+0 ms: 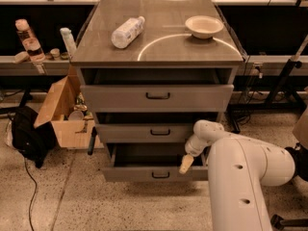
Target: Open bottom drawer
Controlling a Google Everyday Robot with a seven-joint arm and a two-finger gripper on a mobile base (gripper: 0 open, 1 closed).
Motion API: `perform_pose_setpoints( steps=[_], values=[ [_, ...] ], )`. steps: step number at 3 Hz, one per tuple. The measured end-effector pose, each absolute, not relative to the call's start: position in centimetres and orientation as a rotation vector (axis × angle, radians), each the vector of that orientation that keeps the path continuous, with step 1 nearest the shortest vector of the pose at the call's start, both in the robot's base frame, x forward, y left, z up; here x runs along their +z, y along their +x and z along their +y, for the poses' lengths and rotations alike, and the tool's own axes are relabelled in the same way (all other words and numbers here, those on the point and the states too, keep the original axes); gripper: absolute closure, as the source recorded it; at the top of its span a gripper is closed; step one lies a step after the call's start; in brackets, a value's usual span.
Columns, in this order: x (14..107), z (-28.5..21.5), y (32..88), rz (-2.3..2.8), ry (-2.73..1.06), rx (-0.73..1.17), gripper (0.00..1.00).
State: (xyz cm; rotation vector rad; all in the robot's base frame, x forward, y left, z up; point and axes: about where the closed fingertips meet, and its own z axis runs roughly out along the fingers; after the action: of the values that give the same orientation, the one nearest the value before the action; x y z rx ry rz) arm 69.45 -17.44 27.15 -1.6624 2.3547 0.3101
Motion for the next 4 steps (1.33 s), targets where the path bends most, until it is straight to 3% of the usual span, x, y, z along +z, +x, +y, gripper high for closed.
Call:
perform_pose_setpoints(
  steps=[1,4],
  values=[
    [27.15,-17.44,69.43,2.355,-1.662,0.31,0.18],
    [26.46,-17.32,69.63,2.361,-1.644,0.31,0.88]
  ],
)
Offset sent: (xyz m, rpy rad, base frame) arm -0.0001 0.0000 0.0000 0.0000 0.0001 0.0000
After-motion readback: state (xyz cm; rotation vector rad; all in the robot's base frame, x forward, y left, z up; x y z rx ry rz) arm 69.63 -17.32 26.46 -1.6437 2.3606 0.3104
